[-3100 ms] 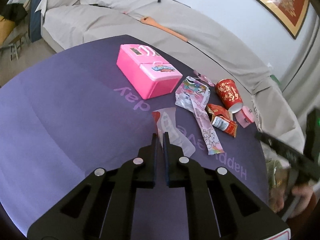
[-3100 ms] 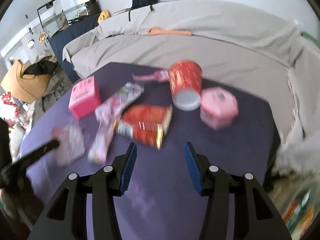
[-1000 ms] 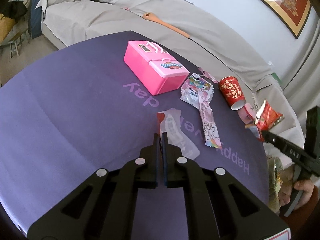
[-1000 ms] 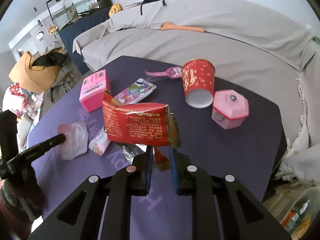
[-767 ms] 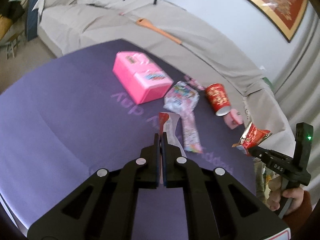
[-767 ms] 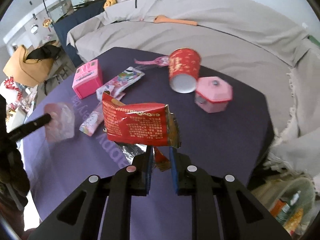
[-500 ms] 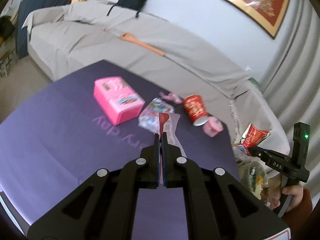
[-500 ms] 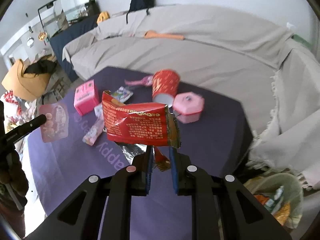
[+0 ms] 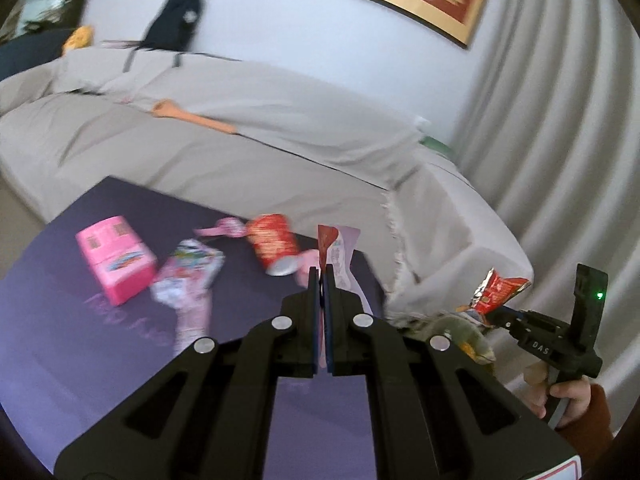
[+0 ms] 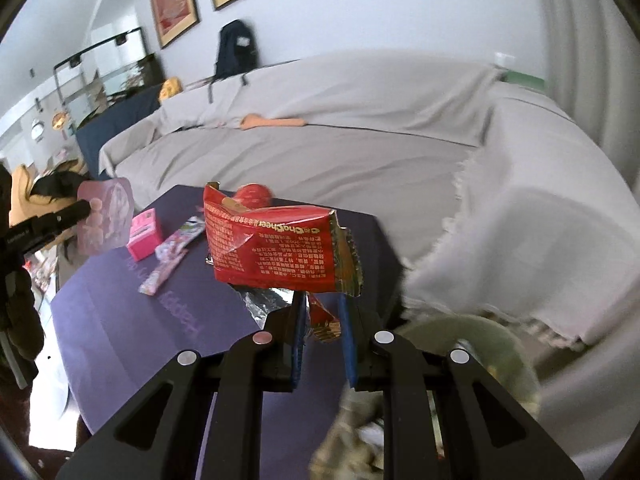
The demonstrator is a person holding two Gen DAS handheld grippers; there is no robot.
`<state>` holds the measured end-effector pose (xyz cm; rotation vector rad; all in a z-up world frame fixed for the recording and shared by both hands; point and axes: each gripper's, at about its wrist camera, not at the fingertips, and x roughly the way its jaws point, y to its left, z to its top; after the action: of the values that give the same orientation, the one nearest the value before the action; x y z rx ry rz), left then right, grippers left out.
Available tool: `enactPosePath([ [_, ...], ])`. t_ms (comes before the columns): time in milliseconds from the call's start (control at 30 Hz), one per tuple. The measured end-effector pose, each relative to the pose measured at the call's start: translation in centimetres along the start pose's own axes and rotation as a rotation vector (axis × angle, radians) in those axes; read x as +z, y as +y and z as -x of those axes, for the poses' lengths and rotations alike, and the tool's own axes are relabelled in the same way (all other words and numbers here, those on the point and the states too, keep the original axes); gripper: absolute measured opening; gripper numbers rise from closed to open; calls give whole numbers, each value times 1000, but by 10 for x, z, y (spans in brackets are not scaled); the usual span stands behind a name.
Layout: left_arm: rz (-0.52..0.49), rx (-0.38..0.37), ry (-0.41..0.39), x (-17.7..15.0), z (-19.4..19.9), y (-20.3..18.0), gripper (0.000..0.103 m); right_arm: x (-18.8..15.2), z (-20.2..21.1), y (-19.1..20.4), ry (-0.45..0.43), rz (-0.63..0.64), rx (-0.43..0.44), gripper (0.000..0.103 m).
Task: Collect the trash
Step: 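Carry the red wrapper and clear tray to the trash bag and release both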
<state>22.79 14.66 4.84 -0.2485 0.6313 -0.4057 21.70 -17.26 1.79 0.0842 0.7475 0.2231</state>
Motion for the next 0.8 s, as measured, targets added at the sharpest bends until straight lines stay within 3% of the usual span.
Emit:
enactPosePath([
  [433,-200,-192,165,-20,-78,-150,2,-57,38,-109,-11,-163,-99,17],
  [800,-247,-272,294,-54,-119,-196,2,-102,-2,-136,82,-268,-67,17],
])
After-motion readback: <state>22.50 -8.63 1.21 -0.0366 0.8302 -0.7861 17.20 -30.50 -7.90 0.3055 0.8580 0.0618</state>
